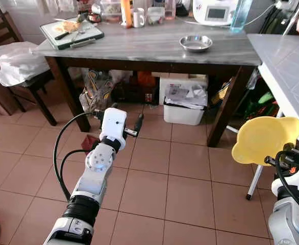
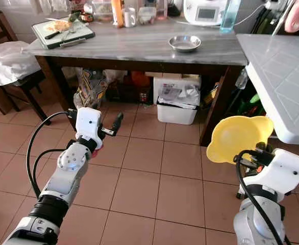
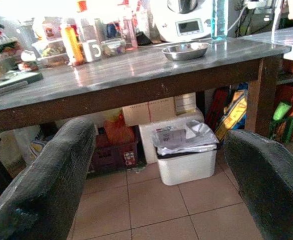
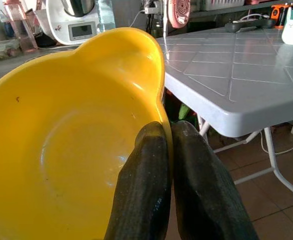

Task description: Setting the table

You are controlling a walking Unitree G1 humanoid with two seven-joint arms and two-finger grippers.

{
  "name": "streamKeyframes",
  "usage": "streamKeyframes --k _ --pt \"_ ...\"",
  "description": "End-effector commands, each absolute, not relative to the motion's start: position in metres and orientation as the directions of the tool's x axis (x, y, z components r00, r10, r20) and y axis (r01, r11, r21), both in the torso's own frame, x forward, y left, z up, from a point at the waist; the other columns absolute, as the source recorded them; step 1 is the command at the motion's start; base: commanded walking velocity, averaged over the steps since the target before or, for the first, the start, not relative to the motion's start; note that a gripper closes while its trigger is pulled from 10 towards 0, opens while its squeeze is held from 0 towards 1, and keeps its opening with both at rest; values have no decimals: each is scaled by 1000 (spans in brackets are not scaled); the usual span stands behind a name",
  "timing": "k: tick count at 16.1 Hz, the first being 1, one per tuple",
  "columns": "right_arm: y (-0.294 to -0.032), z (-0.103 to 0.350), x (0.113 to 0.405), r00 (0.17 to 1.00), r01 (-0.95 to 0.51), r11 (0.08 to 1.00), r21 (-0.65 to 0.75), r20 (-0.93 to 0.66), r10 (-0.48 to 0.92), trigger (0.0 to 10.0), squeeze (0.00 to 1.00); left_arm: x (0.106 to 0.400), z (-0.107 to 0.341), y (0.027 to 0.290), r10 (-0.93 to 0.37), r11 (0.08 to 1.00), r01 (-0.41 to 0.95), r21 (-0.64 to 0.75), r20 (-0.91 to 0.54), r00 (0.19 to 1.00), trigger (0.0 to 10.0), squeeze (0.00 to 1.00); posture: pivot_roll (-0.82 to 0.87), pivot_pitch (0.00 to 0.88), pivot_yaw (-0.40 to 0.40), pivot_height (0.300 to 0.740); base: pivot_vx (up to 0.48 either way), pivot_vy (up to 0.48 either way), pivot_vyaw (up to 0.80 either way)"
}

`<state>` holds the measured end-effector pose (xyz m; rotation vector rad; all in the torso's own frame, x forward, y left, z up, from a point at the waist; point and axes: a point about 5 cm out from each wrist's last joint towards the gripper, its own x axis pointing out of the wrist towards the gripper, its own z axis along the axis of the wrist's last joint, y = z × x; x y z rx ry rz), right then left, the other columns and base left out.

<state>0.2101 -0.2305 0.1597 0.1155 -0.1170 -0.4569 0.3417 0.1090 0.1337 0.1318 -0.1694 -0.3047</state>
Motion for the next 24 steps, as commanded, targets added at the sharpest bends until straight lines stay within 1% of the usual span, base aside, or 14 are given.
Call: streamKeyframes --k 1,3,9,24 --pt "-234 161 208 880 449 883 133 102 -463 10000 0 342 133 112 -296 951 278 135 144 944 10000 0 -52 89 29 740 0 0 0" --pt "-235 161 207 876 459 879 127 104 -472 10000 0 340 131 114 -299 951 282 128 141 944 10000 0 -54 89 30 740 0 0 0" --pt "-235 163 207 872 464 878 119 112 -476 10000 0 338 132 104 -354 934 340 112 145 924 10000 0 -64 90 36 740 311 0 0" --pt "-236 162 206 866 476 872 118 112 -488 10000 0 336 130 91 -407 913 396 103 137 903 10000 0 -75 89 46 740 412 0 0"
